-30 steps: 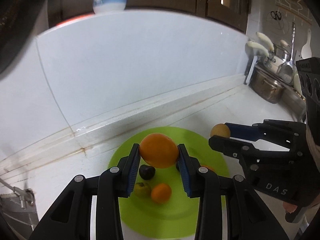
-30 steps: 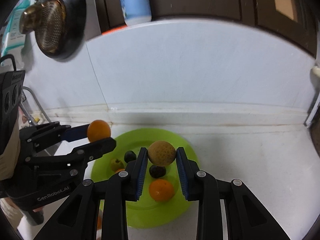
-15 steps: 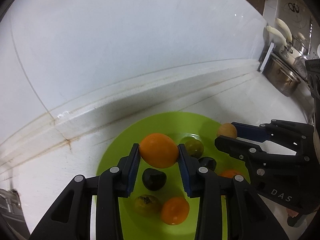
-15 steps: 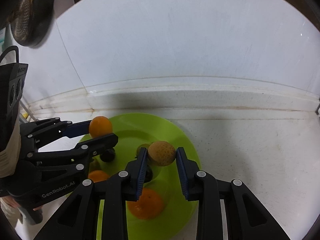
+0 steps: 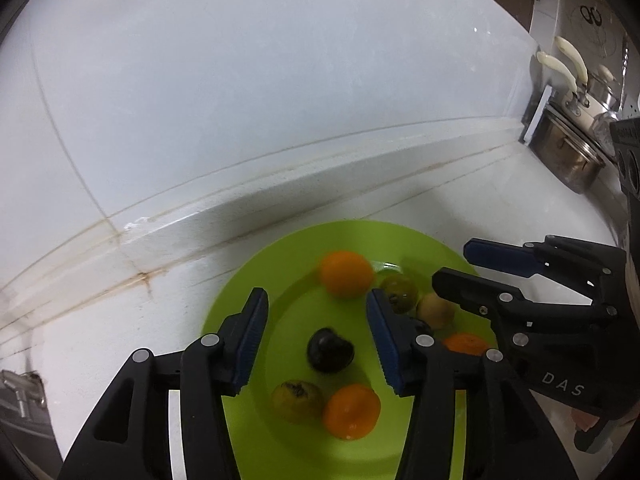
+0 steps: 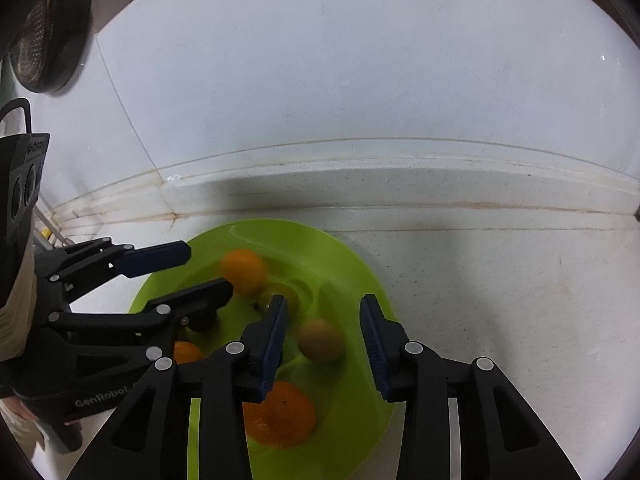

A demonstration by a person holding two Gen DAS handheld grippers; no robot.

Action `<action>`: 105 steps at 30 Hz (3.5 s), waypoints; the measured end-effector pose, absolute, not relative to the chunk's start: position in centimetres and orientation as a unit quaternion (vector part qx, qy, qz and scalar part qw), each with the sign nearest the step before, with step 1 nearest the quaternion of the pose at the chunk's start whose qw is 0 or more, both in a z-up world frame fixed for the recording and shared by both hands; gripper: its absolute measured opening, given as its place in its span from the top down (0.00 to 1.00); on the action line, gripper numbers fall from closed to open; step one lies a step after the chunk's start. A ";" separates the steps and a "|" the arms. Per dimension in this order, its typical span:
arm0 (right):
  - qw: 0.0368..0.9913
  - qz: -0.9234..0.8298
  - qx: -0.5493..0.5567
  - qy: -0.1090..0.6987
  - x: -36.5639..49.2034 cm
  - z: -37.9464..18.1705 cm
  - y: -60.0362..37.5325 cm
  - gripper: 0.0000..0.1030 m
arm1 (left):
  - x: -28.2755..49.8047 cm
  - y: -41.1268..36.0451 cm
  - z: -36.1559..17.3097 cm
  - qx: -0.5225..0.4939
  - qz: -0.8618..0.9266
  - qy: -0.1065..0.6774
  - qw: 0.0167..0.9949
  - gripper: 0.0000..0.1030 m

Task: Organize fruits
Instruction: 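Carry both fruits over the green plate and open both tools to release them, then withdraw both open tools from the plate toward the last two fruits, then grasp the last orange with the left tool while the right tool grasps a brown round fruit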

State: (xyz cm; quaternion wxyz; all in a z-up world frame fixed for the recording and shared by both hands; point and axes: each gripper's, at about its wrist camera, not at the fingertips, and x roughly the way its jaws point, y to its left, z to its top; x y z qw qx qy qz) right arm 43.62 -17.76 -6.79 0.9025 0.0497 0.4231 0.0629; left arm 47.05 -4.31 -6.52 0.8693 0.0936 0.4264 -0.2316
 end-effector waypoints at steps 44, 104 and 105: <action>0.939 0.115 -0.002 0.324 28.1 1.8 -9.6 0.54 | 29.6 6.2 2.1 0.073 -0.120 0.324 0.936 0.18; 0.867 0.171 -0.001 0.467 26.9 -9.2 -6.3 0.70 | 25.7 8.2 -7.0 0.072 -0.104 0.425 0.896 0.16; 0.868 0.171 0.001 0.466 26.8 -9.0 -6.5 0.70 | 25.7 8.0 -6.9 0.074 -0.107 0.423 0.897 0.16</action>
